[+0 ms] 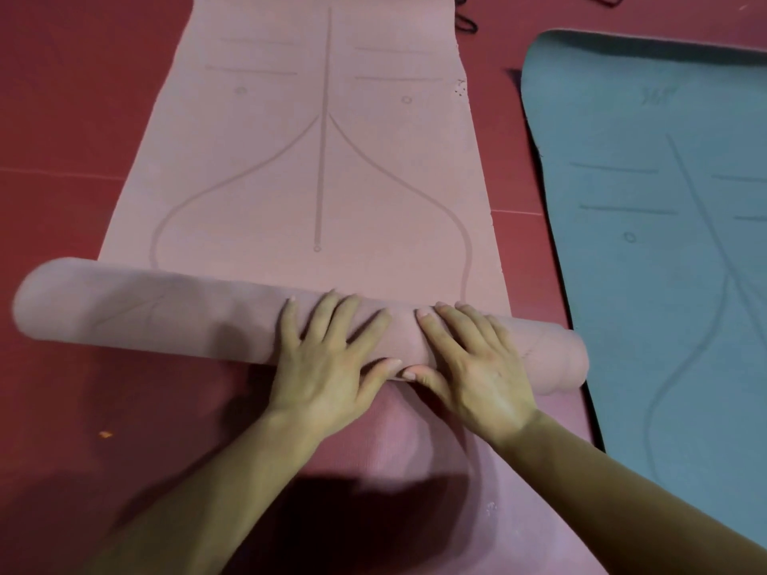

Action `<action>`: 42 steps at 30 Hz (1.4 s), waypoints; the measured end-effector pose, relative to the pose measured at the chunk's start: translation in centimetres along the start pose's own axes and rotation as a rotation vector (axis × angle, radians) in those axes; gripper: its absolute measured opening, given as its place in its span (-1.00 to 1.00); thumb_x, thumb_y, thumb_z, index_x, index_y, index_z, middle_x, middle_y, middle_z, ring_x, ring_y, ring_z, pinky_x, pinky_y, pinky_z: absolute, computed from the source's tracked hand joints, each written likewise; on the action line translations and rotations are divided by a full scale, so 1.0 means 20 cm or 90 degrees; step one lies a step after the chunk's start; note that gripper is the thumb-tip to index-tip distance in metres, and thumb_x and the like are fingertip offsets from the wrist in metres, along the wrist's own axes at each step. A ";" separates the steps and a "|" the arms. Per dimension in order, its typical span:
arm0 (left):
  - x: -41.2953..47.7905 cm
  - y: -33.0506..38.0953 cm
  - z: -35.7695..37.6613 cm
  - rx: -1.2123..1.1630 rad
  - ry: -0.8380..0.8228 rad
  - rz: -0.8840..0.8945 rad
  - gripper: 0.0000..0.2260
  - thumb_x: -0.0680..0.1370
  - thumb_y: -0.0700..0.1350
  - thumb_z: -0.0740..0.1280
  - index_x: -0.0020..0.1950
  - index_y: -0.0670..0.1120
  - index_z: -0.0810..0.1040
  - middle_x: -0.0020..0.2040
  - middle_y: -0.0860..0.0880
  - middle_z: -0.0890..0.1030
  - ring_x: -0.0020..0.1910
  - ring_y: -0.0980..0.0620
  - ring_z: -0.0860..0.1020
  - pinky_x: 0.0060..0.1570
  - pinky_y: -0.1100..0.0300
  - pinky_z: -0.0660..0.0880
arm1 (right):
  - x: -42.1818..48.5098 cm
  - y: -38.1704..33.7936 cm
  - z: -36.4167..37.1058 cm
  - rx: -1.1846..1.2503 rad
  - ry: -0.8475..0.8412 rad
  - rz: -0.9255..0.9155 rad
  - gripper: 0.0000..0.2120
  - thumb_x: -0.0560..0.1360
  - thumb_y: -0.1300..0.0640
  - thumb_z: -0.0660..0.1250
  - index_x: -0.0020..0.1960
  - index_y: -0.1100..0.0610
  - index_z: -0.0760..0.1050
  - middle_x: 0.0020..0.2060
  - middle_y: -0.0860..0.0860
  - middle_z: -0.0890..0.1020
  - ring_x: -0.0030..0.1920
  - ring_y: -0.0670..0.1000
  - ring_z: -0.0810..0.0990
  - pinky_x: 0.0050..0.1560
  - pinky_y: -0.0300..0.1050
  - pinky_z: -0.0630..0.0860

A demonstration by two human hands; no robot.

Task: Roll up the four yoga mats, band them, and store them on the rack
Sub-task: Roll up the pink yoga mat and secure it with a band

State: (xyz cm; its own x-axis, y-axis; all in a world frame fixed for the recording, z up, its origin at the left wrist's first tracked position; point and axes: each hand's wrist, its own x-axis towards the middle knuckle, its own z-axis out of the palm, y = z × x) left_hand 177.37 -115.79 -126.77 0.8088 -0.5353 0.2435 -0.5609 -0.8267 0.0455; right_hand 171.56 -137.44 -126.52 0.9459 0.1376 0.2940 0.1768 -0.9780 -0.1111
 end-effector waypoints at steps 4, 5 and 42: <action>0.01 -0.02 0.03 0.033 -0.013 -0.005 -0.51 0.57 0.27 0.18 0.45 0.12 0.45 0.41 -0.08 0.46 0.44 -0.18 0.39 0.40 -0.39 0.09 | 0.01 -0.02 0.00 0.001 -0.002 0.031 -0.31 0.57 -0.32 0.24 0.47 0.16 0.47 0.36 0.16 0.55 0.38 0.24 0.51 0.34 0.22 0.44; 0.03 -0.02 0.04 0.039 -0.011 -0.008 -0.52 0.58 0.27 0.18 0.44 0.12 0.46 0.39 -0.08 0.47 0.42 -0.18 0.40 0.39 -0.40 0.11 | 0.00 -0.04 0.00 0.006 0.005 0.036 -0.32 0.58 -0.31 0.25 0.49 0.15 0.45 0.36 0.17 0.53 0.38 0.23 0.49 0.33 0.21 0.42; 0.54 -0.10 0.15 0.041 0.058 -0.054 -0.53 0.64 0.29 0.06 0.28 0.04 0.55 0.22 -0.05 0.57 0.23 -0.18 0.50 0.25 -0.19 0.31 | 0.31 0.18 0.11 -0.016 0.015 0.013 -0.22 0.39 -0.21 0.55 0.47 0.13 0.43 0.39 0.20 0.48 0.40 0.22 0.41 0.39 0.20 0.24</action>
State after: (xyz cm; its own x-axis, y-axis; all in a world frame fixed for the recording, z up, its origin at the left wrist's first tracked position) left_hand 187.86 -120.41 -127.03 0.8316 -0.4476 0.3288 -0.4764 -0.8792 0.0079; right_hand 178.73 -139.86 -127.12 0.9422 0.1143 0.3149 0.1507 -0.9841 -0.0937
